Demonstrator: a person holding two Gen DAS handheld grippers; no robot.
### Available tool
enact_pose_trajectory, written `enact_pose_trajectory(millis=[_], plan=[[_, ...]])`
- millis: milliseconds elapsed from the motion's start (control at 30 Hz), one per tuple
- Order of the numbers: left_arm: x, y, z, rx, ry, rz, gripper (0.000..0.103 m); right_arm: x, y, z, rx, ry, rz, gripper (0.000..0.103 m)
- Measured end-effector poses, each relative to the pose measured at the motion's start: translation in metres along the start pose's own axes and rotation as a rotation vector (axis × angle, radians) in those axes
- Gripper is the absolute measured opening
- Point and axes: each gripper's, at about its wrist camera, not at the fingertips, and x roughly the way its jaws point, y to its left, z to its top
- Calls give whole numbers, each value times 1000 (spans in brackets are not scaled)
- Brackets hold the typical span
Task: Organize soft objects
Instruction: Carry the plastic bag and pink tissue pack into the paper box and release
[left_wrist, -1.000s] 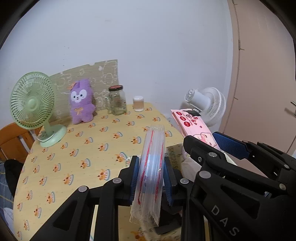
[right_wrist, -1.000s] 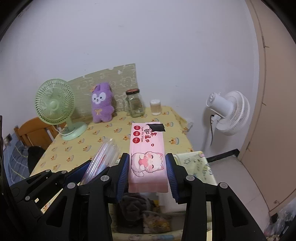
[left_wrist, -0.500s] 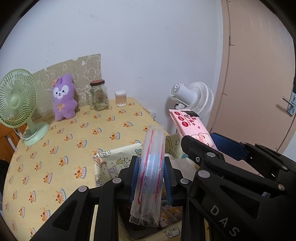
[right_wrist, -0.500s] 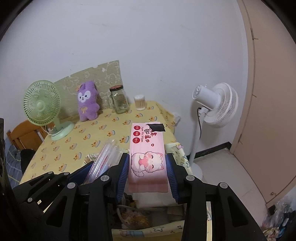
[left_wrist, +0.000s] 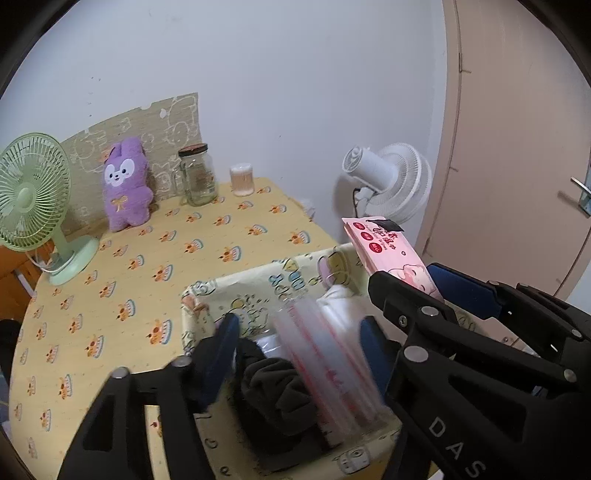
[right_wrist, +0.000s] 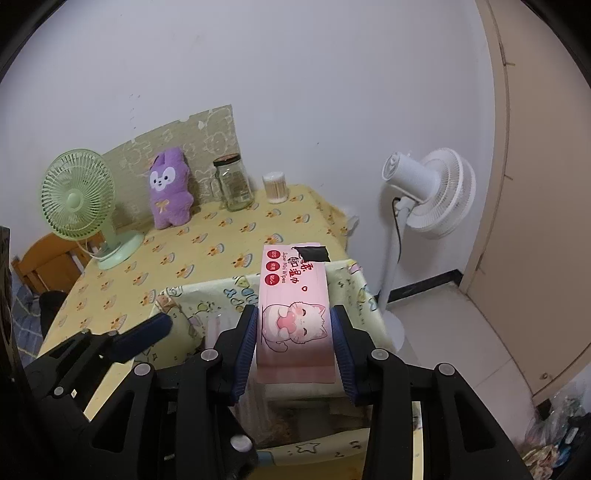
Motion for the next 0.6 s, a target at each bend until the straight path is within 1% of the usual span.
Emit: enact_pose_trajectory(millis=[167, 267, 533, 567, 600], plan=[[-1, 2, -3, 32, 19, 55, 79, 9, 3, -6, 20, 29, 45, 43], [-1, 4, -6, 34, 30, 54, 80, 15, 6, -9, 28, 45, 61, 43], [0, 6, -12, 36, 48, 27, 82, 15, 9, -17, 33, 67, 40, 44], [0, 6, -12, 36, 48, 25, 82, 14, 10, -18, 32, 68, 37, 44], [-1, 5, -13, 37, 49, 21, 83, 14, 9, -18, 33, 68, 35, 50]])
